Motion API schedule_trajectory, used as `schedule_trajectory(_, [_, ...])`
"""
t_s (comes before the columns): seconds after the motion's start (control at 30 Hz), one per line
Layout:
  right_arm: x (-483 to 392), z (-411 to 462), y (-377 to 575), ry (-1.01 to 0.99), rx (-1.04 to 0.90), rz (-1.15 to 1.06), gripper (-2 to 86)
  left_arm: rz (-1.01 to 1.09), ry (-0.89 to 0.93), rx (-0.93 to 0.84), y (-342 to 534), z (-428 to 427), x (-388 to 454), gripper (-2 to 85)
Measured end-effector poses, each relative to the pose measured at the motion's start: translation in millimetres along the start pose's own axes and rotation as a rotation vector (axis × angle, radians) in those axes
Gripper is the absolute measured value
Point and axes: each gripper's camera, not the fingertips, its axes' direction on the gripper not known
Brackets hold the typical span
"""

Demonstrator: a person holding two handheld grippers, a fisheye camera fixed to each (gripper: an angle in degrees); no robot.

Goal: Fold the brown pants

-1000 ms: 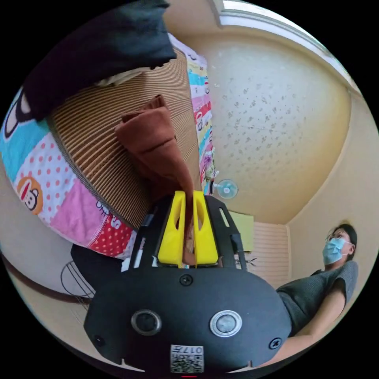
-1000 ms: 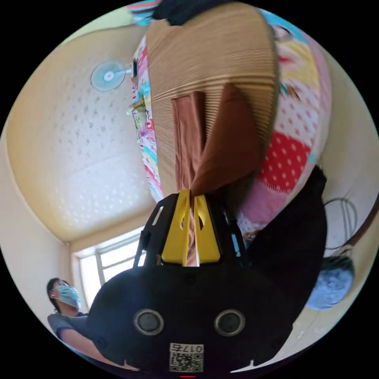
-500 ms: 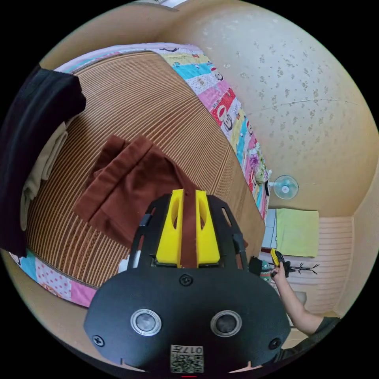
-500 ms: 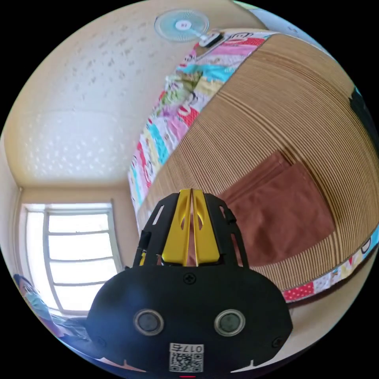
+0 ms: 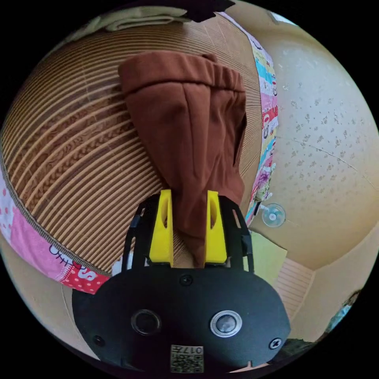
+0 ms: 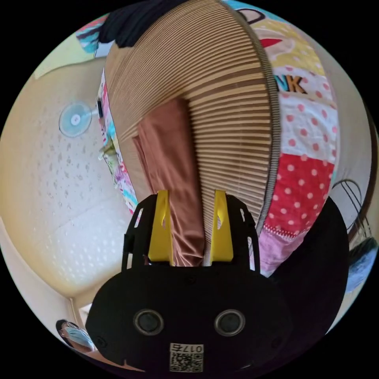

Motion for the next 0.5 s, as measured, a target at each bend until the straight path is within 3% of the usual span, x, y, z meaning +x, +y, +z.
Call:
schedule_trajectory(0.1, [5.5,8.6,-9.9,-0.073,0.001,0.009,15.0,0.025,0.066,-0.156,-15.2,9.8,-3.2,1.7])
schedule_trajectory(0.2, [3.6,28.9,-19.5,-0.101,-0.053,0.056,14.7,0.194,0.351,-0.342,-24.9,-3.5,-7.6,0.1])
schedule_trajectory(0.27, [0.2,39.4,-21.5,-0.096,-0.061,0.083,14.3,0.254,0.205,-0.435,-27.7,-25.2,-9.4,-0.2])
schedule_trajectory(0.33, [-2.8,51.2,-21.6,-0.063,-0.077,0.105,11.8,0.243,-0.057,-0.438,-26.5,-55.3,-19.7,0.2])
schedule_trajectory(0.5, [-0.8,77.7,-12.3,0.101,-0.204,0.078,2.8,-0.007,-0.214,-0.201,-2.1,-94.1,-53.5,8.2])
